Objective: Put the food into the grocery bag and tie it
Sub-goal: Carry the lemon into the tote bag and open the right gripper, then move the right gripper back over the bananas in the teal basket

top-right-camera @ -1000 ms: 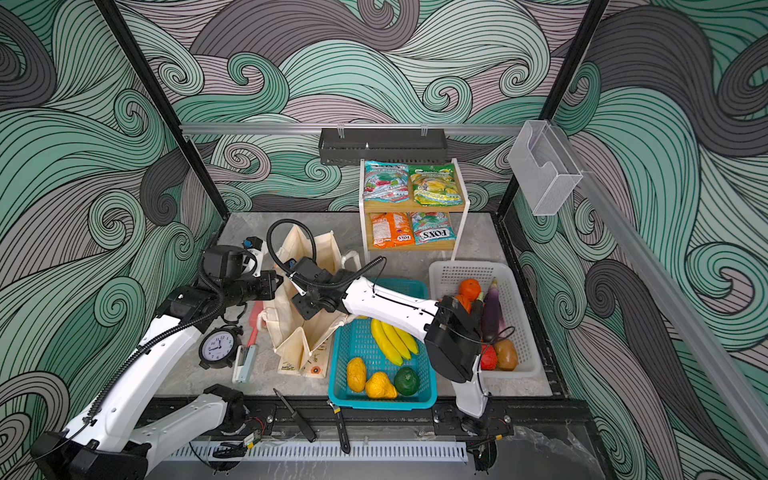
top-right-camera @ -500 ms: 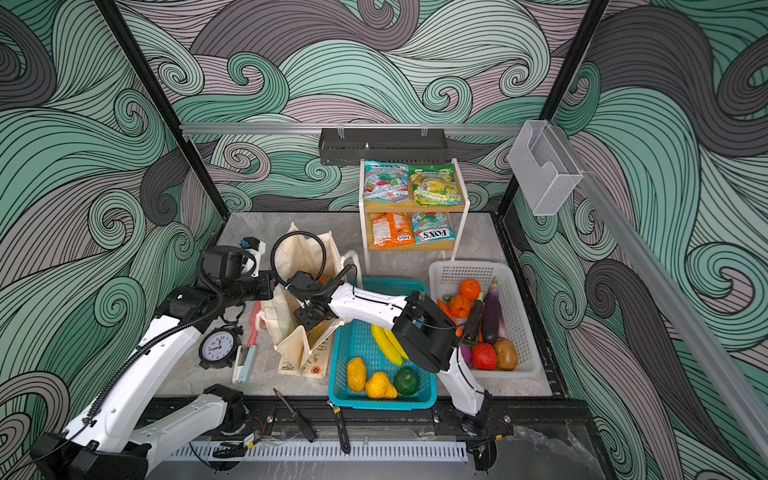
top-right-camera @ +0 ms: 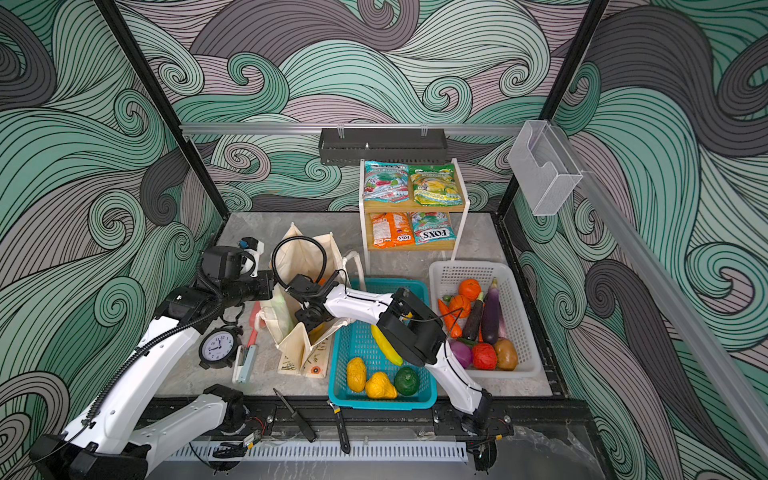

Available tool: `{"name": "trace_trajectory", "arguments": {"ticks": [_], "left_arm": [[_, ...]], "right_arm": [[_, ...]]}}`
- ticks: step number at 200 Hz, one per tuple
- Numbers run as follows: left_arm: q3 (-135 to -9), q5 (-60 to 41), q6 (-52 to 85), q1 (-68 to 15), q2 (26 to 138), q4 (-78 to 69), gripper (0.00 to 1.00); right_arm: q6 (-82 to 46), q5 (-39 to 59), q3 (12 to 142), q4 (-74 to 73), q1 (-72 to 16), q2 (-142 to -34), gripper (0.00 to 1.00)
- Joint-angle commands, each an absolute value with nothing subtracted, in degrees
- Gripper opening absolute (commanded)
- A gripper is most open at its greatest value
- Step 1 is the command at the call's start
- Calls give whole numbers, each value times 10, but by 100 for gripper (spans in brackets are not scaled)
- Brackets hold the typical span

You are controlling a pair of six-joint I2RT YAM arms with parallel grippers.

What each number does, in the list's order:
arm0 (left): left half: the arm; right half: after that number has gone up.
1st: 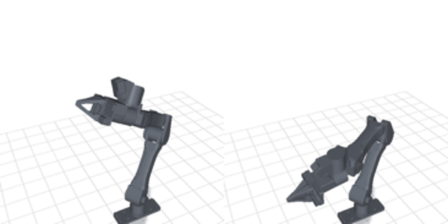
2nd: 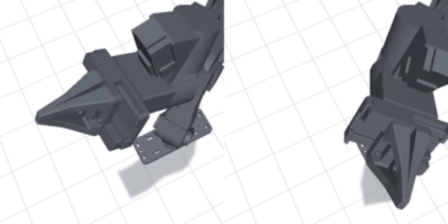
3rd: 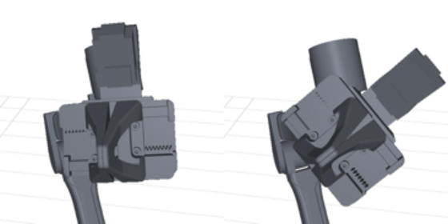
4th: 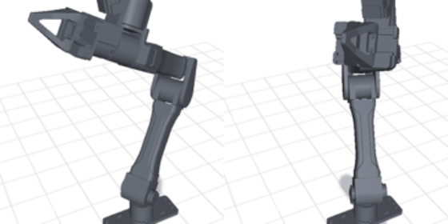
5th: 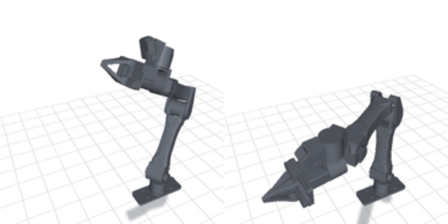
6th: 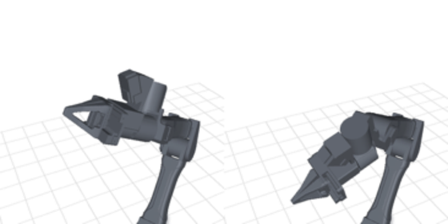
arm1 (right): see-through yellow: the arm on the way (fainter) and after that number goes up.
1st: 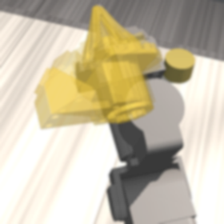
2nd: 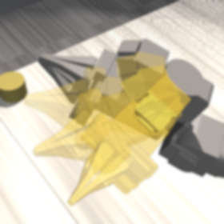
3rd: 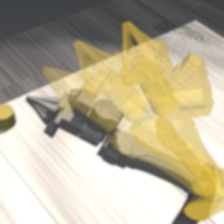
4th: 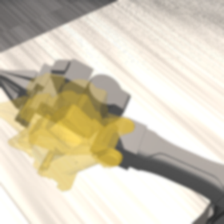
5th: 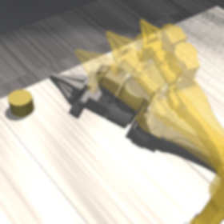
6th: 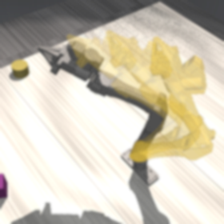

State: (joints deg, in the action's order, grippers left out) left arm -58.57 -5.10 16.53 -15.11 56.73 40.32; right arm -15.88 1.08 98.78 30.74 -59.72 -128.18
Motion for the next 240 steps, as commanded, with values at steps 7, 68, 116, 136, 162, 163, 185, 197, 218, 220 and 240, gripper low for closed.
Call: {"name": "trace_trajectory", "arguments": {"ticks": [7, 68, 116, 136, 162, 163, 185, 197, 218, 220, 240], "left_arm": [[-594, -46, 169, -148, 555, 408, 0], [-596, -24, 169, -148, 555, 415, 0], [-597, -15, 171, -149, 554, 418, 0], [-592, -13, 172, -149, 547, 412, 0], [-594, -15, 172, -148, 553, 415, 0], [-594, -16, 172, -148, 553, 415, 0], [-593, -21, 171, -148, 554, 411, 0], [-593, -19, 173, -148, 553, 411, 0], [-592, -16, 173, -148, 552, 410, 0], [-592, -15, 173, -148, 552, 410, 0], [-591, -18, 173, -149, 552, 407, 0]], "right_arm": [[-158, 9, 1003, 344, -590, -1292, 57], [-150, 7, 1000, 343, -595, -1220, 100], [-142, 16, 1002, 340, -595, -1116, 100], [-145, 13, 998, 340, -595, -1079, 100], [-150, -5, 981, 337, -594, -1020, 100], [-150, -6, 980, 337, -595, -1018, 100], [-154, -14, 957, 338, -594, -960, 100], [-154, -23, 938, 337, -593, -922, 100], [-151, -39, 896, 337, -588, -856, 100], [-150, -39, 892, 337, -586, -851, 100], [-157, -34, 858, 355, -567, -785, 100]]}}
